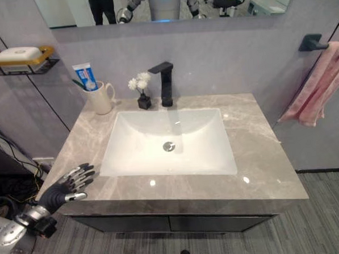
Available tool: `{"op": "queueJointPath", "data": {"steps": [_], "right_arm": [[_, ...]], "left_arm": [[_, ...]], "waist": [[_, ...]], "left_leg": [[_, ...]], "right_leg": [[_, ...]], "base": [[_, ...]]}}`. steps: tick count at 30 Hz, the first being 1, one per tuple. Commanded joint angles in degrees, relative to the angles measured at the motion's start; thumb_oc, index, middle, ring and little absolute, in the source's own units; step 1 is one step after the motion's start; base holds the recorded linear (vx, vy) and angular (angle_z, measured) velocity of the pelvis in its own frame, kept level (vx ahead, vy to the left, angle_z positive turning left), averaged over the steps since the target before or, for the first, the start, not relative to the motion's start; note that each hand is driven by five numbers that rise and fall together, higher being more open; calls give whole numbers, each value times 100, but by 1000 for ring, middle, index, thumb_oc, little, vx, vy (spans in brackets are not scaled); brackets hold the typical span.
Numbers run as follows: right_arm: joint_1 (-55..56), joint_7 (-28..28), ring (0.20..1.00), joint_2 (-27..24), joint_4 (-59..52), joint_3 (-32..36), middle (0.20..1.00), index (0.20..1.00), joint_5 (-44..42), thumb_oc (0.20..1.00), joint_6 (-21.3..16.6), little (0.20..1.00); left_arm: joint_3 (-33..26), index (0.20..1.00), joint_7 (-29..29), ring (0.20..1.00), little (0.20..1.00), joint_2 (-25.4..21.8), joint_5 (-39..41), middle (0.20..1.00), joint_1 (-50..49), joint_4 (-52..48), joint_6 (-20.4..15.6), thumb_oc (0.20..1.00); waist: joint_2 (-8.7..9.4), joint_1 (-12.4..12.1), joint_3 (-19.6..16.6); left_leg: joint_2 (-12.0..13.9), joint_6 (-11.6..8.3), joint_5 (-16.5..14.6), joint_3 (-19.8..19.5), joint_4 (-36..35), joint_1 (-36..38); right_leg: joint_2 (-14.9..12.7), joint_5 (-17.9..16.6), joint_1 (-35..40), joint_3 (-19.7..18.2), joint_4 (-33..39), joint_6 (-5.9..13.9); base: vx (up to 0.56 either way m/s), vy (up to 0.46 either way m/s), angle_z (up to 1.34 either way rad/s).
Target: Put brush and paste in cup on sink, flatten towel.
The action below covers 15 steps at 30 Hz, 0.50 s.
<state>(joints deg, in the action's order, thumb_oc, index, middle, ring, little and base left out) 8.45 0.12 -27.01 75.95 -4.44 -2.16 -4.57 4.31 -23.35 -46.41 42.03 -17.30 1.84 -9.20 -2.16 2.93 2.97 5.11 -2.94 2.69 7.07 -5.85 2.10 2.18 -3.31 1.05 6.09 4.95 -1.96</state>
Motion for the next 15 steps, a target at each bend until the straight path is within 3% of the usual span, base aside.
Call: {"op": "queueJointPath", "data": {"steps": [1,10,15], "right_arm": [[-163,-24,1000,35,253,-13,1000,1000,154,1000,-25,1000],[-48,-21,1000,-129,187,218,1000,1000,3,1000,-85,1000],[-203,-41,1000,-360,276,354,1000,1000,-1,1000,-59,1000]], "left_arm": [[-81,1000,-239,1000,1000,-141,-41,1000,-301,275,184,1000],[-362,1000,55,1000,1000,600,-904,1000,-402,2897,259,1000],[-436,1000,222,1000,1000,1095,-1306,1000,-208,4135,163,1000]], "waist": [[435,137,43],[448,173,136],[422,163,232]], "left_leg": [[-176,61,29,-5,237,-147],[-60,-1,79,-88,595,-299],[-382,158,-273,-182,1181,-588]], "right_leg": [[152,956,344,-245,5,-104],[224,1040,477,-147,5,-235],[98,986,472,-146,5,-143]], "base": [[-58,-140,6],[-40,-117,12],[-31,38,3]]}}
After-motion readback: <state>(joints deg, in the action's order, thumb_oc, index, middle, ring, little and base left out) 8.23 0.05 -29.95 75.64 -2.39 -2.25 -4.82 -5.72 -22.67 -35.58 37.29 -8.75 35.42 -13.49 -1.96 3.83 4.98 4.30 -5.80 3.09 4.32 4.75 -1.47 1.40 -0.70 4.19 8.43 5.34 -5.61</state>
